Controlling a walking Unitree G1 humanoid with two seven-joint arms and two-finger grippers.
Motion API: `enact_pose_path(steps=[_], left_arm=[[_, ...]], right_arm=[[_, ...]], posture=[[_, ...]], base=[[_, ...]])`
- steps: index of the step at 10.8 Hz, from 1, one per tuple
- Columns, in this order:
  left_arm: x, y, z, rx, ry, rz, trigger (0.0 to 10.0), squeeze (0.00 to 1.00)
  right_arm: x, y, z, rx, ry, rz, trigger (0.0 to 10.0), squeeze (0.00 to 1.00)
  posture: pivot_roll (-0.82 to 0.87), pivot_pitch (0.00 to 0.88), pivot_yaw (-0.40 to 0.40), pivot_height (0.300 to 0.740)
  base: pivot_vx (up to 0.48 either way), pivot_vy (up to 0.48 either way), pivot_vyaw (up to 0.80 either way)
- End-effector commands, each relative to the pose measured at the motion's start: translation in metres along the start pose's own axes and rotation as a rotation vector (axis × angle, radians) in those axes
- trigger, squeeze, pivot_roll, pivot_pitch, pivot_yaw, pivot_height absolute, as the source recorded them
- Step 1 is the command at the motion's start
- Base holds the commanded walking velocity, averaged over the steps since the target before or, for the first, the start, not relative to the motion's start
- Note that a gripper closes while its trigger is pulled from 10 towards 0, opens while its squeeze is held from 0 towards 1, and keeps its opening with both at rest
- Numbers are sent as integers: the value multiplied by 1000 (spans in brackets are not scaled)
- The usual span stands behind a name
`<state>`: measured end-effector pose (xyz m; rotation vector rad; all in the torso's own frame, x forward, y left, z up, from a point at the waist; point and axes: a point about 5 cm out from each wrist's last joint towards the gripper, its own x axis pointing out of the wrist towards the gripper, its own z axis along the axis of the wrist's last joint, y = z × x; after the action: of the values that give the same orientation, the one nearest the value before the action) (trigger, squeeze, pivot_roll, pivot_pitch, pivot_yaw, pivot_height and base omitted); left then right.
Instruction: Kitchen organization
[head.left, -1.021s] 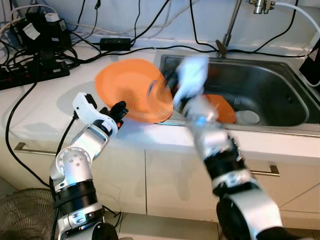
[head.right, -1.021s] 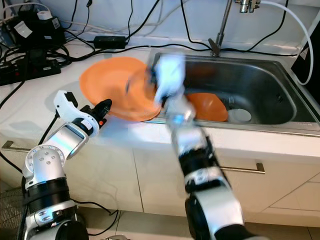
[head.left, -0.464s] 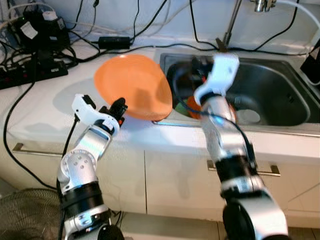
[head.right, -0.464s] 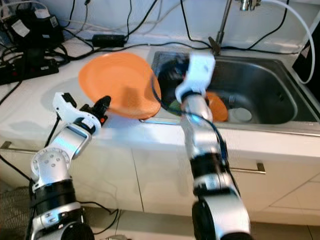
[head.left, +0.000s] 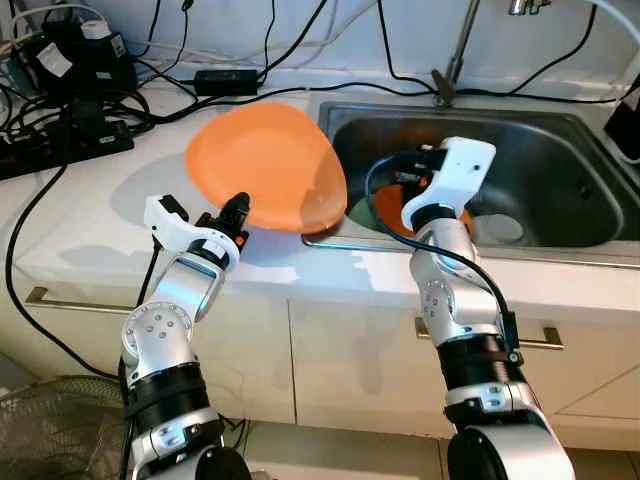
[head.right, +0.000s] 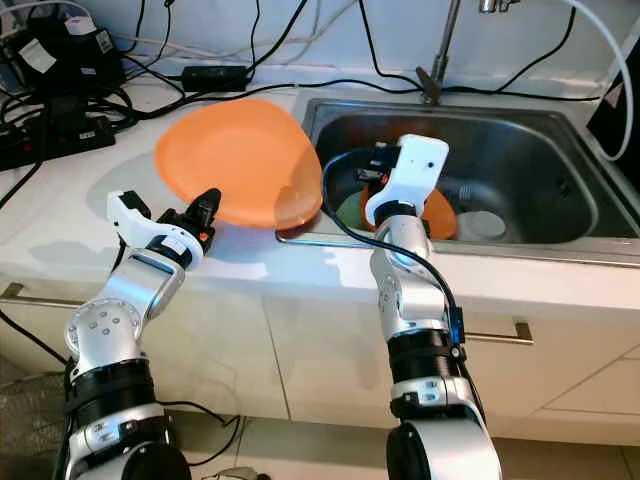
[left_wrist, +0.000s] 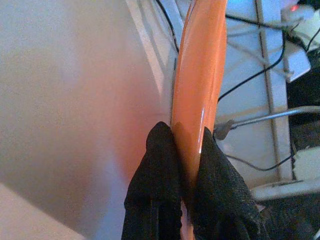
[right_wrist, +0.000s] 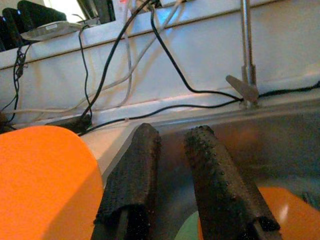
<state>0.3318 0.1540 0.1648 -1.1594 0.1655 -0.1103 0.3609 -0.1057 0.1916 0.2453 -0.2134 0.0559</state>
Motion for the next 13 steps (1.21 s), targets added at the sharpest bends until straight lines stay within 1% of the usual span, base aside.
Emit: enact_pose_path(steps=[1,2,3,4,6,7,8,9,10,11,12,13], left_arm=[[12,-38,-3,-60,-13,-137,10000,0],[14,-44,-5,-67,-10,-157,10000,0],[17,-48,-7,-69,-1,-168,10000,0],[21,-54,-10,-74,15,-195,10000,0],[27,-63,-13,-76,33,-225,10000,0],[30,-67,-16,-76,43,-240,10000,0],[32,-70,-18,-77,53,-249,10000,0],[34,-73,-23,-77,68,-257,10000,0],[34,-73,-25,-75,74,-259,10000,0],[35,-74,-27,-73,81,-262,10000,0],[34,-74,-29,-74,89,-266,10000,0],[35,-74,-29,-74,92,-267,10000,0]], right_arm=[[-2,-3,-1,24,21,-21,10000,0],[-4,-4,-2,32,25,-25,10000,0],[-6,-4,-2,60,28,-28,10000,1000],[-8,-7,-1,77,34,-37,10000,1000],[-6,-10,0,155,51,-35,10000,1000],[-5,-11,2,244,62,-38,10000,1000],[-5,-10,2,283,80,-27,10000,1000],[-5,-10,0,363,100,-21,10000,0],[-5,-9,0,461,118,-12,10000,0],[-5,-10,1,629,131,-15,10000,0],[-6,-6,2,728,143,27,10000,0],[-7,-4,2,757,148,40,10000,0]], posture=[[132,0,42,740],[129,0,48,740],[124,0,50,740],[122,0,49,740],[118,0,50,740],[118,0,50,740],[116,0,53,740],[114,0,55,740],[114,0,58,740],[113,0,59,740],[109,0,64,740],[109,0,65,740]], base=[[0,0,0],[0,0,0],[0,0,0],[0,0,0],[0,0,0],[0,0,0],[0,0,0],[0,0,0],[0,0,0],[0,0,0],[0,0,0],[0,0,0]])
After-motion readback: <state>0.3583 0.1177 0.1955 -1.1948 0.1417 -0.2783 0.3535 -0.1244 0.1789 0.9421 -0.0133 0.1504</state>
